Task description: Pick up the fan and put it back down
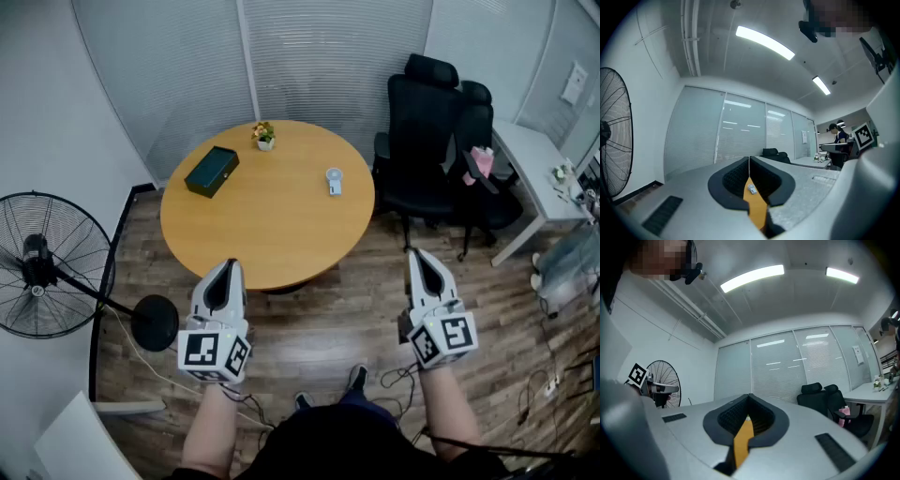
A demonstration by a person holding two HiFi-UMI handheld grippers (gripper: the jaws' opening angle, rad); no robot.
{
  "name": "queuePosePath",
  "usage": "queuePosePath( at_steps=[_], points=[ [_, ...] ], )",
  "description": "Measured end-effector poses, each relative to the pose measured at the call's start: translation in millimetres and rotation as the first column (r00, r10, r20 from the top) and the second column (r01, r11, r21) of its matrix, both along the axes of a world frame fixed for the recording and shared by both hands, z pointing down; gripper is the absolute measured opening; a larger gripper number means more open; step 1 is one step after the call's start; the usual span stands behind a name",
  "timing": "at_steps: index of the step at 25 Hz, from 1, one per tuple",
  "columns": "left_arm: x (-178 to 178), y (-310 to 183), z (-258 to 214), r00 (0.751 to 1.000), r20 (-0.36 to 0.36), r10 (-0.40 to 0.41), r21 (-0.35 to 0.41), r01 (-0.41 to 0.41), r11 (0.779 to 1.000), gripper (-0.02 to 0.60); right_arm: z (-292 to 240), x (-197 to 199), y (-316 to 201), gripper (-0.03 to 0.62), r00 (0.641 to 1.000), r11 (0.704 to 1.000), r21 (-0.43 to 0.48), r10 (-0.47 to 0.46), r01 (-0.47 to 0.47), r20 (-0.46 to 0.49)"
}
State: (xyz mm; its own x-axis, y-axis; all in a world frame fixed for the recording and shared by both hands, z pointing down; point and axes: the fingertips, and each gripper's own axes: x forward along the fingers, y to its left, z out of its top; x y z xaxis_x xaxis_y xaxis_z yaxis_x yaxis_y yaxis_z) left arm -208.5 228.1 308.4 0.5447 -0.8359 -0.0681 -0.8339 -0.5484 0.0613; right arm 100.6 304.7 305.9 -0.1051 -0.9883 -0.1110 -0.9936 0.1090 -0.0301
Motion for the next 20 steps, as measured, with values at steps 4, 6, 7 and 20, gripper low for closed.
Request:
queuePosePath(
  at_steps=[4, 6, 7, 20],
  points=[
    [7.6, -6.8, 4.1, 1.0, 0.002, -0.003, -0.01, 0.003, 1.0, 0.009, 3.5, 7.9, -5.4, 0.003, 1.0, 1.0, -0.007, 0.0, 0.0, 0.0],
    [12.8, -9.0, 6.7, 1.0, 0.006, -0.002, -0.014, 0.002, 1.0, 0.009, 6.1, 13.2, -7.9, 0.003, 1.0, 1.0, -0.011, 0.001, -0.001, 0.002],
    [15.9, -10.5, 8.0, 1.0, 0.008, -0.001, -0.016, 0.001, 1.0, 0.009, 7.6, 16.4, -9.4, 0.003, 1.0, 1.0, -0.013, 0.002, -0.001, 0.003],
    [93.6, -37.0, 7.7, 1.0, 0.026, -0.013, -0.004, 0.013, 1.0, 0.009, 24.4, 101.9, -37.7, 0.02, 0.996, 0.999, -0.025, 0.037, -0.035, 0.08]
  ],
)
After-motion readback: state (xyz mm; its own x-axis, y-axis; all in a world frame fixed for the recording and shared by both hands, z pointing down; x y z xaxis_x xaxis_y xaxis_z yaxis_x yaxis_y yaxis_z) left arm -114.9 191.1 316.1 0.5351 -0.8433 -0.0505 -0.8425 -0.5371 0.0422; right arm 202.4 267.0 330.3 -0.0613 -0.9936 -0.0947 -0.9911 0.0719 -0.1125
